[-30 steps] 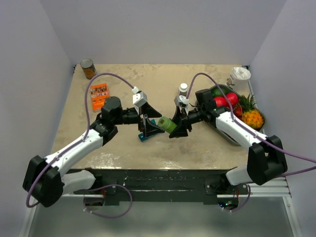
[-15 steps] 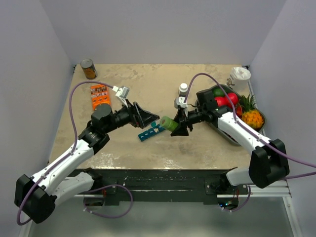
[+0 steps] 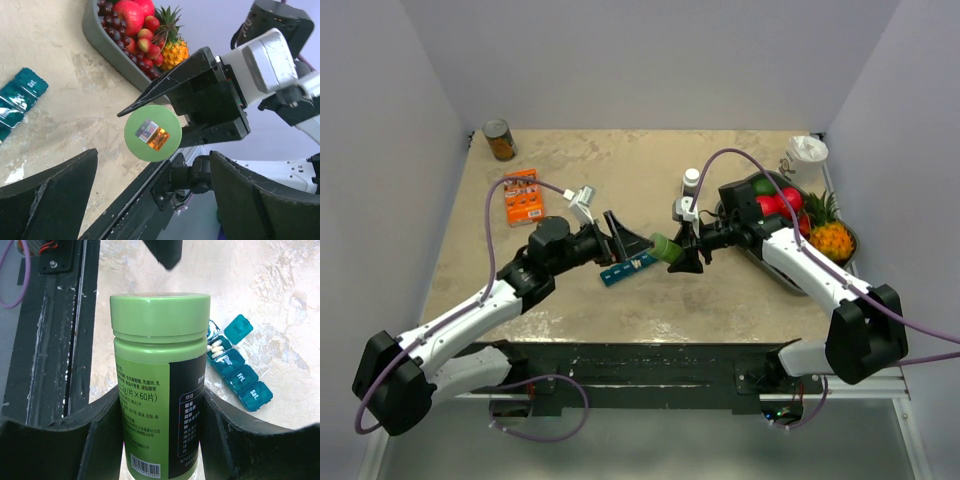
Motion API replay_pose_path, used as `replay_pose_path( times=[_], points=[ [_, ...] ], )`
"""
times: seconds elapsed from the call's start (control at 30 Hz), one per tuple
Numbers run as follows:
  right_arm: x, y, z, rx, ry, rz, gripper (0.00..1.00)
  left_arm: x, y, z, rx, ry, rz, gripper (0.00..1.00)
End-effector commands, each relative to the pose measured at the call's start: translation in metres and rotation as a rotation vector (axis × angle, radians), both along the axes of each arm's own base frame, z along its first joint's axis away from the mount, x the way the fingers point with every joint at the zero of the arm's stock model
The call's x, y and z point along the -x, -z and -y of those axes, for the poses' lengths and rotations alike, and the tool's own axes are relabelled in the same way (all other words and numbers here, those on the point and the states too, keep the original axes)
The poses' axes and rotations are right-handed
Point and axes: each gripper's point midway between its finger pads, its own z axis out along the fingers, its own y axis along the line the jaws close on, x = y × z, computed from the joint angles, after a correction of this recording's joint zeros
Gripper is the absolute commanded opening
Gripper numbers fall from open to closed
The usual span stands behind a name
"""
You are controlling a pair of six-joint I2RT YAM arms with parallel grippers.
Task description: Sort the pills into containers
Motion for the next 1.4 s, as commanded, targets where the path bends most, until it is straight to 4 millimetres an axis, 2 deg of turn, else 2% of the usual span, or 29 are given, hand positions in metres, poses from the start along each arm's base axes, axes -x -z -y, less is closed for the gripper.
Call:
replay_pose_path(
  times=[0.0, 0.13, 0.4, 0.43, 0.47, 0.67, 0.7, 0.73, 0.77, 0.8, 0.83, 0.87, 0.9, 0.97, 1.0, 1.03, 1.07, 1.1, 1.13, 1.17, 1.2, 1.23, 1.27, 1.33, 1.37],
  points=[
    [-0.007, -0.02, -0.005, -0.019, -0.013, 0.081, 0.0, -0.013, -0.027, 0.016, 0.062, -0.062, -0.007, 0.96],
    [-0.006, -0.021, -0.005, -0.021, -0.016, 0.082, 0.0, -0.019, -0.017, 0.028, 0.009, -0.066, -0.056, 0.92],
    [-0.006, -0.022, -0.006, -0.023, -0.018, 0.081, 0.0, -0.018, -0.007, 0.039, -0.037, -0.013, -0.062, 0.72],
    [-0.006, -0.021, -0.006, -0.024, -0.019, 0.08, 0.0, -0.017, -0.005, 0.041, -0.046, -0.002, -0.064, 0.68],
    [-0.005, -0.021, -0.006, -0.025, -0.021, 0.078, 0.0, -0.016, -0.004, 0.041, -0.053, 0.007, -0.064, 0.59],
    [-0.001, -0.024, -0.01, -0.05, -0.041, 0.047, 0.0, -0.006, 0.009, 0.044, -0.116, 0.102, -0.014, 0.27],
    [0.0, -0.024, -0.01, -0.056, -0.046, 0.035, 0.0, -0.001, 0.005, 0.048, -0.113, 0.164, 0.053, 0.23],
    [0.005, -0.026, -0.012, -0.074, -0.065, 0.019, 0.0, 0.004, 0.01, 0.048, -0.115, 0.206, 0.086, 0.2],
    [0.007, -0.028, -0.013, -0.083, -0.074, 0.007, 0.0, 0.004, 0.01, 0.045, -0.103, 0.241, 0.131, 0.13],
    [0.009, -0.028, -0.014, -0.092, -0.087, -0.007, 0.0, 0.018, -0.005, 0.05, -0.044, 0.369, 0.262, 0.1],
    [0.014, -0.031, -0.016, -0.116, -0.112, -0.027, 0.0, 0.026, 0.004, 0.047, -0.035, 0.434, 0.303, 0.06],
    [0.018, -0.032, -0.017, -0.128, -0.126, -0.044, 0.0, 0.028, 0.003, 0.042, -0.025, 0.478, 0.361, 0.04],
    [0.02, -0.033, -0.018, -0.141, -0.141, -0.057, 0.0, 0.043, 0.003, 0.041, -0.017, 0.602, 0.48, 0.04],
    [0.029, -0.038, -0.02, -0.181, -0.182, -0.09, 0.0, 0.052, 0.008, 0.04, -0.04, 0.71, 0.572, 0.06],
    [0.032, -0.039, -0.02, -0.195, -0.195, -0.103, 0.0, 0.061, 0.022, 0.037, -0.072, 0.813, 0.621, 0.08],
    [0.034, -0.039, -0.021, -0.204, -0.207, -0.124, 0.0, 0.058, 0.012, 0.039, -0.08, 0.829, 0.674, 0.1],
    [0.037, -0.04, -0.022, -0.223, -0.224, -0.147, 0.0, 0.055, 0.013, 0.04, -0.095, 0.833, 0.697, 0.12],
    [0.037, -0.039, -0.023, -0.228, -0.227, -0.162, 0.0, 0.044, 0.009, 0.042, -0.138, 0.8, 0.728, 0.17],
    [0.038, -0.039, -0.023, -0.232, -0.231, -0.173, 0.0, 0.037, 0.008, 0.043, -0.166, 0.775, 0.74, 0.29],
    [0.038, -0.039, -0.024, -0.235, -0.233, -0.176, 0.0, 0.016, 0.008, 0.043, -0.234, 0.673, 0.729, 0.44],
    [0.038, -0.038, -0.023, -0.233, -0.231, -0.179, 0.0, 0.007, -0.004, 0.041, -0.253, 0.604, 0.741, 0.59],
    [0.038, -0.039, -0.023, -0.232, -0.23, -0.17, 0.0, -0.001, -0.012, 0.039, -0.263, 0.546, 0.748, 0.97],
    [0.037, -0.039, -0.023, -0.226, -0.225, -0.164, 0.0, -0.012, -0.028, 0.036, -0.249, 0.453, 0.773, 0.99],
    [0.036, -0.038, -0.023, -0.219, -0.218, -0.155, 0.0, -0.009, -0.05, 0.022, -0.207, 0.34, 0.811, 0.99],
    [0.034, -0.038, -0.022, -0.215, -0.214, -0.146, 0.0, -0.008, -0.067, 0.016, -0.156, 0.272, 0.823, 0.99]
  ],
)
